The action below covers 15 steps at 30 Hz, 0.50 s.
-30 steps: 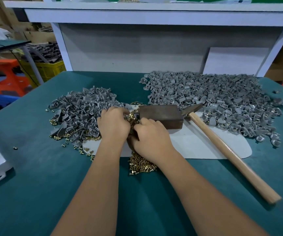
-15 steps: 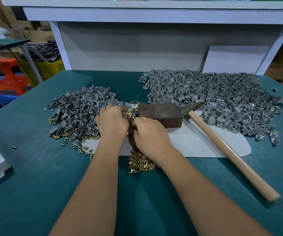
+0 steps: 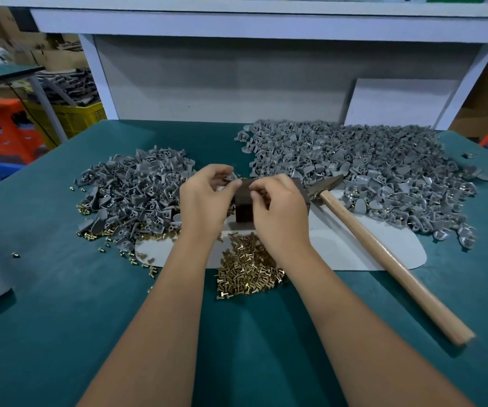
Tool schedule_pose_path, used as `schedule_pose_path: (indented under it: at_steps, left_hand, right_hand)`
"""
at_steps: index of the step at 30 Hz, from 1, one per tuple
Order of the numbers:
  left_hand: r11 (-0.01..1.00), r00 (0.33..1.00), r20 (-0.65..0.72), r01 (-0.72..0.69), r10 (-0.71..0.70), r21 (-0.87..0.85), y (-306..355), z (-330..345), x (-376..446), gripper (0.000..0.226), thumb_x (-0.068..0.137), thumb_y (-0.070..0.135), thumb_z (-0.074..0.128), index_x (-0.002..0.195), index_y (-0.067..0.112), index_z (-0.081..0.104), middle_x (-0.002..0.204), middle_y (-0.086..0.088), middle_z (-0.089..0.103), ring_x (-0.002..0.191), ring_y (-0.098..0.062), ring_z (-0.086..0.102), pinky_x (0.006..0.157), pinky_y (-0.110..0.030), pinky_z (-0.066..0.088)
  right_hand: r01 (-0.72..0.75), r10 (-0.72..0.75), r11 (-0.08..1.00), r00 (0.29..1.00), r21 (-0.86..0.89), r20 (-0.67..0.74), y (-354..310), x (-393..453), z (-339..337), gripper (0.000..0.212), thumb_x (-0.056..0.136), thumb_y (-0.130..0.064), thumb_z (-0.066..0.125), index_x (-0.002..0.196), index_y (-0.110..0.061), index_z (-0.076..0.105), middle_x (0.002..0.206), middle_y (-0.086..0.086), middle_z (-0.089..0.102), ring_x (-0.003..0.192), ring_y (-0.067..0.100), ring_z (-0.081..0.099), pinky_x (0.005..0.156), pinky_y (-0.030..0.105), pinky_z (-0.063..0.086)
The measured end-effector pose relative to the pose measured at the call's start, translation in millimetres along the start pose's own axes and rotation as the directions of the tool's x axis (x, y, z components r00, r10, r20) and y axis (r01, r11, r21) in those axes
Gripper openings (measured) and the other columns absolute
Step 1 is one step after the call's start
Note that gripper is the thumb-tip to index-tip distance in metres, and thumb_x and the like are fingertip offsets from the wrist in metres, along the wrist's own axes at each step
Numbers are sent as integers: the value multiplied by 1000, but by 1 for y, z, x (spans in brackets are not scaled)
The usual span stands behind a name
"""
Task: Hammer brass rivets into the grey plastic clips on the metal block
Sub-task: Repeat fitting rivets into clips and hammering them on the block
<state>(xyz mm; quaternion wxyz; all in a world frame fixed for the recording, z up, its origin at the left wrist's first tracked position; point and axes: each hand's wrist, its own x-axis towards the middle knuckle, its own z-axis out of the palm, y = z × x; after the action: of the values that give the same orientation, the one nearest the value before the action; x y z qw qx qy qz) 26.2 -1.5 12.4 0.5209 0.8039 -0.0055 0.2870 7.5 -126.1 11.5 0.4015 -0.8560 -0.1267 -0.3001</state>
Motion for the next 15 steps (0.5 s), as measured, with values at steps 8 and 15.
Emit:
schedule_pose_path:
  at_steps: [8,15]
  left_hand:
    - [993,997,58,56,-50,-107,6,18,-6,11,82,30,78,81,35,68,79,15,69,80,1,65,73,-20,53]
    - [974,997,69,-42,27,222,0,27,-7,28,95,40,59,104,18,75,101,4,69,105,-10,38,87,-29,33]
  right_hand:
    - [-187,195,980,971,75,-137,17,7,-9,20,85,-4,60,91,-23,62,89,-10,56,84,10,55,75,35,51]
    - [-186,196,978,973,92,-118,20,8,-9,27,81,-1,59,87,-27,59,82,-15,56,86,14,56,76,39,51]
